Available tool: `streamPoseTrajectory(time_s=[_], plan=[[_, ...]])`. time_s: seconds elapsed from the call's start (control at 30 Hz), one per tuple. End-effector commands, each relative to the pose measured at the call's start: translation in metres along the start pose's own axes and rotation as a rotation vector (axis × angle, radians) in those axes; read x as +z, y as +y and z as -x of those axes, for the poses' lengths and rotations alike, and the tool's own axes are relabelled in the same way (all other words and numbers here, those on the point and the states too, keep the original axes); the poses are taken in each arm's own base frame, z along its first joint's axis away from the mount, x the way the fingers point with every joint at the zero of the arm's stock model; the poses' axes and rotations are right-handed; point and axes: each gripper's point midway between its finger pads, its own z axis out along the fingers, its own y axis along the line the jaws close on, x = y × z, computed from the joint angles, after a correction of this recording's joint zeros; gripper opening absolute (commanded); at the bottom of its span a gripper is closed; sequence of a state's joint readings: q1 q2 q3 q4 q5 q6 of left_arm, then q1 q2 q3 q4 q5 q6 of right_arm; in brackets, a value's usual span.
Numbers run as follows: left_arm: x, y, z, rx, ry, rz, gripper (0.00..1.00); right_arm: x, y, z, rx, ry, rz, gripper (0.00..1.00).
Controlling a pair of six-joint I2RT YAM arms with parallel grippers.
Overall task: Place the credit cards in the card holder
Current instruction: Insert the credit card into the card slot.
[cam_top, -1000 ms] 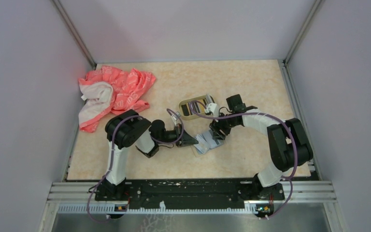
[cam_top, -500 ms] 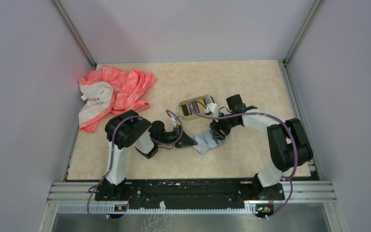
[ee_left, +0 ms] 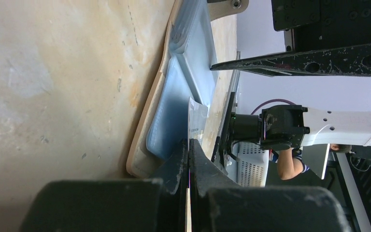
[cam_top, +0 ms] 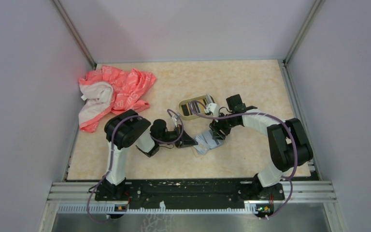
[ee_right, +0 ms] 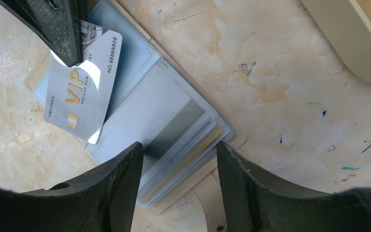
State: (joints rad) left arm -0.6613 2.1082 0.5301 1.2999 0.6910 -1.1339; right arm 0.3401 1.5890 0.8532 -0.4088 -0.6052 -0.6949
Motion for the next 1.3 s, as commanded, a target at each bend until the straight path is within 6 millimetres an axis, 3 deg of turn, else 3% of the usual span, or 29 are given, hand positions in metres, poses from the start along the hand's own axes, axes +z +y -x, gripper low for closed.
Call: streamPoseTrajectory(time_s=[0.0,0.6,1.27], plan=[[0.006,-0.006,0.007,0.036,-0.011,-0.003,0.00,-0.001,-0.005,0.013,-0.026,-0.007,-0.010,0.56],[0.017,-0.001,0.012,0.018,0.040,0.058,0.00,-0.003,-0.002,0.017,-0.031,-0.022,-0.004,0.57],[0.017,0.030,0.007,-0.058,0.130,0.258,0.00,-0.005,-0.001,0.023,-0.050,-0.038,-0.011,0.57]])
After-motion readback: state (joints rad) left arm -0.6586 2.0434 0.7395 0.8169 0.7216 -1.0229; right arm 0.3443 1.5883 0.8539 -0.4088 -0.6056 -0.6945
